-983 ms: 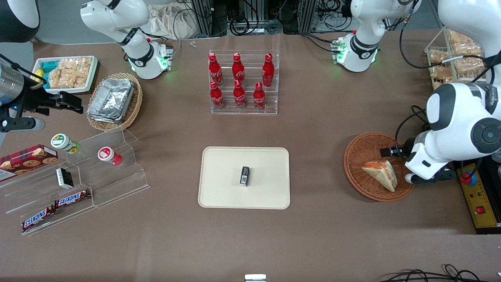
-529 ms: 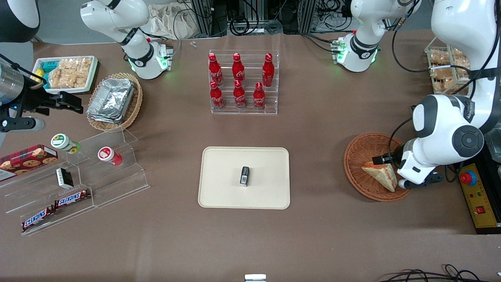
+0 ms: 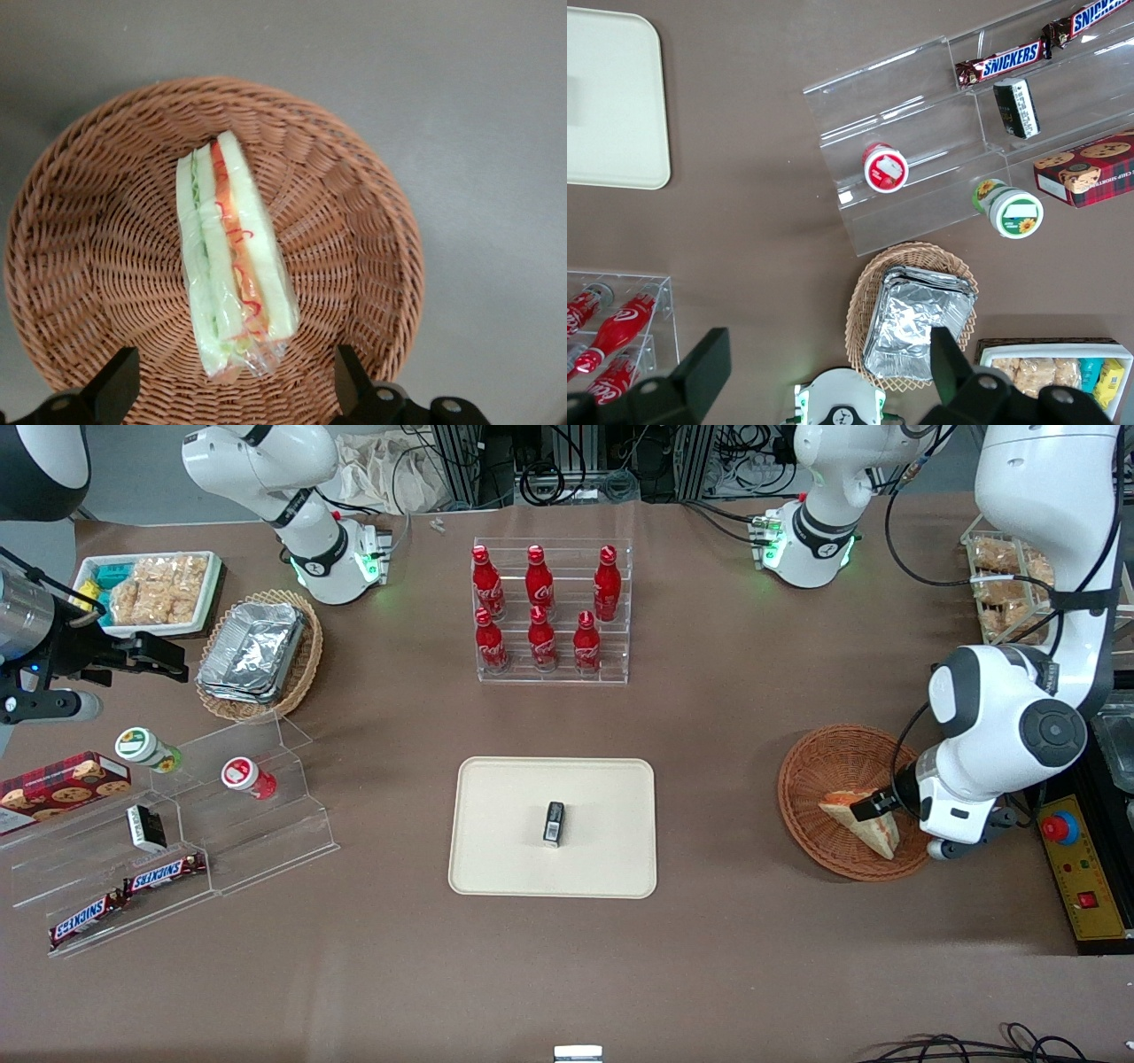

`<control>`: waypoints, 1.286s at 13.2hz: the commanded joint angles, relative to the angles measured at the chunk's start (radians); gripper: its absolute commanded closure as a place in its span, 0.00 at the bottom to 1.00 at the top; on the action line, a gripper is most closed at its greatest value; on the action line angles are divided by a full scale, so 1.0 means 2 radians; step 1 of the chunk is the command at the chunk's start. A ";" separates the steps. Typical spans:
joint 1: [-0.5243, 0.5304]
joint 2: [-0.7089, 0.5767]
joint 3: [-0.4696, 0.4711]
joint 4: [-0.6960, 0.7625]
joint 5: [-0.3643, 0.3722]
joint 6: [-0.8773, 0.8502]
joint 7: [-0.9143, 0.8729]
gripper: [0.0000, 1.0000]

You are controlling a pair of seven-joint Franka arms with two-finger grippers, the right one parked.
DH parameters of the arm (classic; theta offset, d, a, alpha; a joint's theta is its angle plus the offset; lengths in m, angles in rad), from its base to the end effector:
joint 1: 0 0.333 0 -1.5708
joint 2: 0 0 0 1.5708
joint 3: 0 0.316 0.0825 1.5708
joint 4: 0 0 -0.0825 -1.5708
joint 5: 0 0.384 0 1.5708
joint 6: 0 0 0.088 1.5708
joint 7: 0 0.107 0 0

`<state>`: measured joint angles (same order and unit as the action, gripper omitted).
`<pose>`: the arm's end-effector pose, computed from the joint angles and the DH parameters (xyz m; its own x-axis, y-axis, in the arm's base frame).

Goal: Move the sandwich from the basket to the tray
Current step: 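Lower the open left gripper around the sandwich and close it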

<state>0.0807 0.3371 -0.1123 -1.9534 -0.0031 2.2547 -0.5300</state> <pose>0.6095 -0.0166 0.3040 0.8738 0.4838 -0.0491 0.4850 -0.8743 0.0169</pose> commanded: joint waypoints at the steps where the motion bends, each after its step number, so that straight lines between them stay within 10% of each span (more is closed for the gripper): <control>1: 0.009 0.006 -0.001 -0.015 -0.007 0.022 -0.038 0.01; 12: 0.010 0.029 0.000 -0.030 -0.006 0.093 -0.105 0.04; 17: 0.010 0.023 -0.001 -0.030 0.000 0.085 -0.115 0.86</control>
<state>0.0980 0.4088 -0.1115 -1.9873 -0.0043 2.4077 -0.7414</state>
